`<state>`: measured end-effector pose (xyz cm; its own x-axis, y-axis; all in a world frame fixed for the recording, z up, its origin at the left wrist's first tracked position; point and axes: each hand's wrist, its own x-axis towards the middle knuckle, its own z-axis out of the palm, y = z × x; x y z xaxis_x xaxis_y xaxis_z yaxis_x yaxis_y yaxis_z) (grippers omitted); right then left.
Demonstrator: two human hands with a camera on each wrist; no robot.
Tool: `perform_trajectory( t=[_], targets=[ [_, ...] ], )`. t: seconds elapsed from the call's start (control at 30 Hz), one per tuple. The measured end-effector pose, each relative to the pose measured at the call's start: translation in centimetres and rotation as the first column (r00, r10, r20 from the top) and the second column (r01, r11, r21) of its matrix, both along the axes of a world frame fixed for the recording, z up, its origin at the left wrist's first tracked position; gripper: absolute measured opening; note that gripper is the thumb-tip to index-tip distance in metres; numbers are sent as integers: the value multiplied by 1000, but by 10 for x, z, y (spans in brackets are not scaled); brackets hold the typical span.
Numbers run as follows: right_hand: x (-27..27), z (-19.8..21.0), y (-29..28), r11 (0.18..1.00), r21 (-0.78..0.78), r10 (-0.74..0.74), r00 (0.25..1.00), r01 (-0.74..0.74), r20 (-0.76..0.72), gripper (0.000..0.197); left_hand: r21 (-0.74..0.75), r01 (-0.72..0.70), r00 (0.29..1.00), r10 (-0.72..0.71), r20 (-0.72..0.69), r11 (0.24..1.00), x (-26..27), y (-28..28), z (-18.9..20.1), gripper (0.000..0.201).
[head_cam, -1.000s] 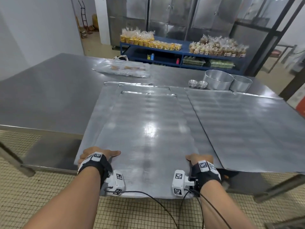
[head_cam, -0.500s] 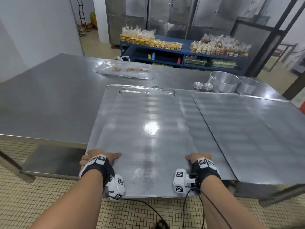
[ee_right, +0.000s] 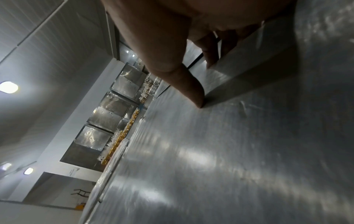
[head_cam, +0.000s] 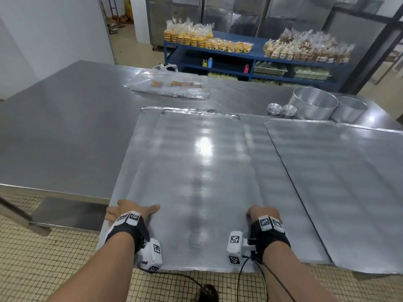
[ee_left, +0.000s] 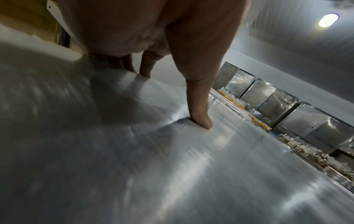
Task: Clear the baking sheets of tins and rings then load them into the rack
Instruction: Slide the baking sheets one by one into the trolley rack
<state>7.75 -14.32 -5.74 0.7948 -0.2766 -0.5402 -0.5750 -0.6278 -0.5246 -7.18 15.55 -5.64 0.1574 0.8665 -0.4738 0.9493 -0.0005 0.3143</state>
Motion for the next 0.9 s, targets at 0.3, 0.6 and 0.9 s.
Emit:
perform_trajectory(
  t=[0.3, 0.6, 0.9],
  targets=[
    [16, 10, 25, 994, -54, -105, 991, 100, -87, 79, -87, 0, 999, 4, 45, 996, 21, 25, -12, 119],
    [66, -53, 21, 997, 9, -81, 988, 83, -132, 121, -258, -75, 973, 127, 192, 963, 35, 38, -11, 69],
    [45, 3, 24, 993, 89, -75, 993, 83, -96, 82, -308, -143, 930, 235, 284, 941, 35, 55, -15, 57]
  ],
)
